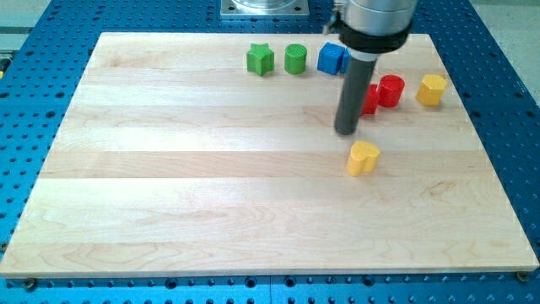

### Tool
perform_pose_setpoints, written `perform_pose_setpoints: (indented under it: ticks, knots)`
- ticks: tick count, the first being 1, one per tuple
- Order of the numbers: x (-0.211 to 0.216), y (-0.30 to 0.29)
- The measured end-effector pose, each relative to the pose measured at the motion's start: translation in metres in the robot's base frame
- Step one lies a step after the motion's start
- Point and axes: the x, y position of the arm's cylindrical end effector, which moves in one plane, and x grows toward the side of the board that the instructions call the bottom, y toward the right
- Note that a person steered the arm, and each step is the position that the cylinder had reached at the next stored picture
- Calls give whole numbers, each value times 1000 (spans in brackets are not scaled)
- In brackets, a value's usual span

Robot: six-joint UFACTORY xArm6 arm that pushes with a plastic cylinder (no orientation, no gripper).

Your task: Push the heart to the bottom right side of the board

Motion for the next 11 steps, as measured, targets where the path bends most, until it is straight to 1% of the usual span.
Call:
perform_pose_setpoints:
  ticks: [2,3,4,5,6,7,8,9,10,11]
  knots:
    - [86,57]
    - [68,-22]
    - [91,-45]
    - [105,-78]
    - [137,-37]
    - [149,54]
    - [139,6]
    - [135,52]
    - [144,84]
    - [126,5]
